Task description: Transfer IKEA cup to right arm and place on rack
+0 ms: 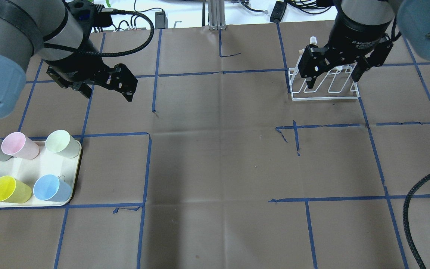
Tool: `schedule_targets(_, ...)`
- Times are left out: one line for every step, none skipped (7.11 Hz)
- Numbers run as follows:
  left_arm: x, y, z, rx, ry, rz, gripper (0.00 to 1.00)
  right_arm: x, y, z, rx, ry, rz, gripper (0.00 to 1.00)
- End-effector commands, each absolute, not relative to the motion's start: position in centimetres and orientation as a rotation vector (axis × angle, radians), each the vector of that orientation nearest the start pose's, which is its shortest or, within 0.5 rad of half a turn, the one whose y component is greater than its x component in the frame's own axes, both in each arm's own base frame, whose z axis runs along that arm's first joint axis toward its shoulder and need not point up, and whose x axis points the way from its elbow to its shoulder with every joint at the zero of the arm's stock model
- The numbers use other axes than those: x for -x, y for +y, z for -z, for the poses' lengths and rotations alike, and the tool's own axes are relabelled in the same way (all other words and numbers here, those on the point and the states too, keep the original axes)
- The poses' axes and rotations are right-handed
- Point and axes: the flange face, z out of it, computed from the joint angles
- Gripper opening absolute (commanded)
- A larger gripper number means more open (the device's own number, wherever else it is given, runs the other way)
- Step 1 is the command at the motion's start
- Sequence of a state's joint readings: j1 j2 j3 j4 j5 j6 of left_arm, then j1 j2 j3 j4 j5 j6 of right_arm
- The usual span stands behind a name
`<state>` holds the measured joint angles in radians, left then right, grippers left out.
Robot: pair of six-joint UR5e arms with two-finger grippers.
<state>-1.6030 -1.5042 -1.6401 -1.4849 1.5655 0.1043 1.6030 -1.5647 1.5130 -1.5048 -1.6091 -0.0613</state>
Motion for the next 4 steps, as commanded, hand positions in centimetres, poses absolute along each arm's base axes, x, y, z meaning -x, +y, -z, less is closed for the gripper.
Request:
schedule_targets(14.89, -46.31, -49.26, -0.215, 3.135, 0.126, 1.00, -14.53, -48.80, -50.63, 0.149, 3.176, -0.025, 1.00)
schedule_targets(14.89, -46.35, -49.18, -0.215, 3.135, 0.123, 1.00, -14.53, -48.80, -50.63, 0.149, 3.176, -0.025, 1.00)
schedule_targets(14.91, -46.59, -49.43, -0.215, 3.136, 0.131, 1.00, -14.53, -48.79, -50.55, 0.149, 3.176, -0.028, 1.00)
schedule_targets(14.90, -46.49, -49.20, -0.215, 3.135, 0.123, 1.00, -14.53, -48.79, -50.55, 0.149, 3.176, -0.028, 1.00)
